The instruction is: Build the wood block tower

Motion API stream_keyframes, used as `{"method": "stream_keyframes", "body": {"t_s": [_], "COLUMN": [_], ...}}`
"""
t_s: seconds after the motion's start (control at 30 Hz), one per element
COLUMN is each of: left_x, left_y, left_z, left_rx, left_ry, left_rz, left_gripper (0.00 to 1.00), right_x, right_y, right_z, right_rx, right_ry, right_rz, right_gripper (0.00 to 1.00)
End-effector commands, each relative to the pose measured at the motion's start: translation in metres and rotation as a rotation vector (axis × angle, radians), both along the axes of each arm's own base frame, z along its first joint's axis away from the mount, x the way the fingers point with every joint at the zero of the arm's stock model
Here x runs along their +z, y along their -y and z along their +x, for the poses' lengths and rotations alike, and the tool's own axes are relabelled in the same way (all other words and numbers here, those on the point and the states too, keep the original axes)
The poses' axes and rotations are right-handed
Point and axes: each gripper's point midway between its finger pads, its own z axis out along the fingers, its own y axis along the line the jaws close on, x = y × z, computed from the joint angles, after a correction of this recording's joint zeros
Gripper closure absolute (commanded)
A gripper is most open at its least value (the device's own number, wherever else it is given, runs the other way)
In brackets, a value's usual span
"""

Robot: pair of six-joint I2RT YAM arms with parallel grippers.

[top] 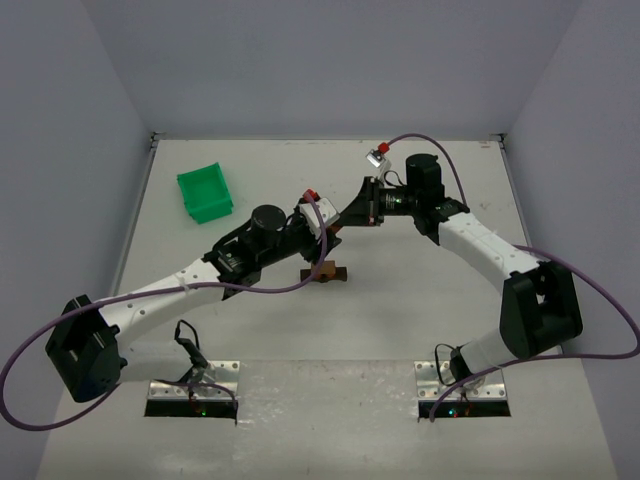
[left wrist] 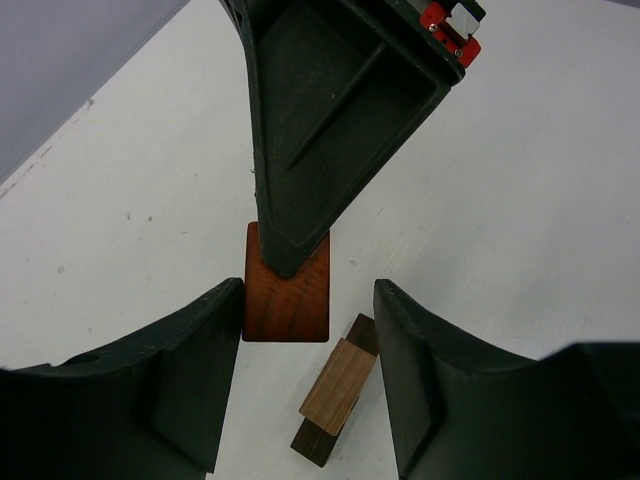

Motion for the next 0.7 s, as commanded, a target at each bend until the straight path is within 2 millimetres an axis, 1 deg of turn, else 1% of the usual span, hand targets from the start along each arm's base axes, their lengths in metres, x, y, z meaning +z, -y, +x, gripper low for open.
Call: {"method": "stream_keyframes", "body": {"t_s": [0.0,0.2,0.3,0.33,0.5,0.57,0.6,0.67], "left_x": [0.03,0.033,0.032,0.032,0.029,0.029,0.03,0.032], "left_y": [0.002,0.0,0.0,0.0,0.002,0.002,0.004,0.007], "left_z": [-0.001,-0.003,-0.005,-0.006,-0.008,-0.009,-0.01,-0.013], "left_rx": [-0.017,-0.015,-0.023,-0.028,-0.042,-0.049,-0.061,-0.093], "left_ry": [0.068,0.068,0.07,0.07,0.068,0.069,0.075,0.092], "left_rz": [-0.061,-0.067,-0.067,-0.067,-0.064,-0.064,-0.065,-0.061], "left_gripper": [0.51,0.6,0.67,0.71,0.94,1.0,1.0,1.0], "right_x": [0.018,0.015,0.016,0.016,0.018,0.018,0.02,0.021], "right_y": [0.002,0.005,0.005,0.005,0.006,0.006,0.007,0.007], "right_z": [0.0,0.002,0.003,0.003,0.004,0.004,0.004,0.003], "right_rx": [0.012,0.007,0.005,0.005,0.0,-0.002,-0.002,0.009], "right_ry": [0.071,0.072,0.074,0.076,0.081,0.082,0.087,0.101], "right_rz": [0.027,0.014,0.016,0.017,0.019,0.02,0.023,0.026], "right_gripper": [1.0,1.0,1.0,1.0,1.0,1.0,1.0,0.9]}}
